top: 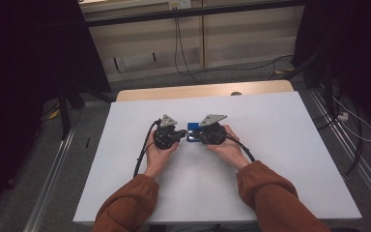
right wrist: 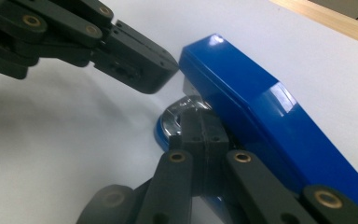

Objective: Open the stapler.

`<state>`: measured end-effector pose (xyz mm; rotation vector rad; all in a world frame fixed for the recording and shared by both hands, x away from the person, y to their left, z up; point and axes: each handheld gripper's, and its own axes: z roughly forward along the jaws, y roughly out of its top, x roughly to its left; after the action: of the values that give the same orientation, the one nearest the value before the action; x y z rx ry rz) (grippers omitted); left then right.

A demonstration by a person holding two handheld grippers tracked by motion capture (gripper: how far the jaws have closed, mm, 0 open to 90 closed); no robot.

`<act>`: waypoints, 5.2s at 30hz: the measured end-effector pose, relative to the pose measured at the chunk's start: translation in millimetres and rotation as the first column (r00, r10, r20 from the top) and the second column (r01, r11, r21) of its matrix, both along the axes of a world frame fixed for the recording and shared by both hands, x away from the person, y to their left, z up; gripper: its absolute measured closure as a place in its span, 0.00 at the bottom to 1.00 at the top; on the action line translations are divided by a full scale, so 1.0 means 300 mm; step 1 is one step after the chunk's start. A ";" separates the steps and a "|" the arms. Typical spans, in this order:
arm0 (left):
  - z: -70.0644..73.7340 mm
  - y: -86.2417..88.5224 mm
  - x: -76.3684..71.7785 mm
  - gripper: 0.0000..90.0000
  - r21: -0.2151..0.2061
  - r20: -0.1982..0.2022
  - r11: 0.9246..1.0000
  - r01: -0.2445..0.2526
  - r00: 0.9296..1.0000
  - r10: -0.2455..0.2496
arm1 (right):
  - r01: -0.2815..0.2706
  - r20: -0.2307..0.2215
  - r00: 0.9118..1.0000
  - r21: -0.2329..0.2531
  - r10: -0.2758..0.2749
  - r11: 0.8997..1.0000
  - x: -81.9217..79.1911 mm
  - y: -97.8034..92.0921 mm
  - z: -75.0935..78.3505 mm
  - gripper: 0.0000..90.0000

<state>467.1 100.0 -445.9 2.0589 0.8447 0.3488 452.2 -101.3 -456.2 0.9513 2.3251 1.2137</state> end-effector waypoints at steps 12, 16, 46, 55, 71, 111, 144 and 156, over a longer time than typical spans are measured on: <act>-0.004 -0.008 0.008 1.00 -0.010 0.027 1.000 -0.019 0.999 0.019 | -0.004 0.004 1.000 -0.006 0.004 1.000 -0.003 0.006 -0.001 1.00; -0.003 -0.017 0.012 1.00 0.001 0.028 1.000 -0.012 1.000 0.012 | -0.007 0.003 1.000 -0.008 0.007 1.000 -0.002 0.007 -0.001 1.00; 0.012 -0.028 0.019 1.00 -0.011 0.039 1.000 -0.016 0.999 0.016 | -0.005 -0.005 1.000 0.013 0.005 1.000 0.000 0.003 -0.004 1.00; 0.026 -0.032 0.019 1.00 -0.031 0.054 0.999 -0.019 0.998 0.021 | -0.003 -0.003 1.000 0.006 0.003 1.000 -0.002 0.006 -0.003 1.00; 0.050 -0.039 0.016 1.00 -0.058 0.060 0.998 -0.019 0.998 0.023 | 0.006 -0.004 1.000 0.011 -0.006 1.000 -0.003 0.007 -0.004 1.00; 0.091 -0.062 0.022 1.00 -0.112 0.077 0.994 -0.011 0.997 0.020 | 0.025 0.001 1.000 0.044 -0.025 0.999 -0.011 -0.005 0.020 1.00; 0.087 -0.062 0.028 1.00 -0.107 0.075 0.994 -0.016 0.997 0.024 | 0.159 0.109 0.980 0.095 -0.169 0.983 -0.017 0.011 0.014 1.00; 0.052 -0.051 0.044 1.00 -0.064 0.038 0.998 -0.028 0.999 0.030 | 0.161 0.116 0.978 0.092 -0.171 0.983 -0.021 0.011 0.019 1.00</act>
<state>480.2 84.6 -430.2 1.9771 0.8526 0.3718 445.8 -98.1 -450.5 1.0448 2.0703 1.2692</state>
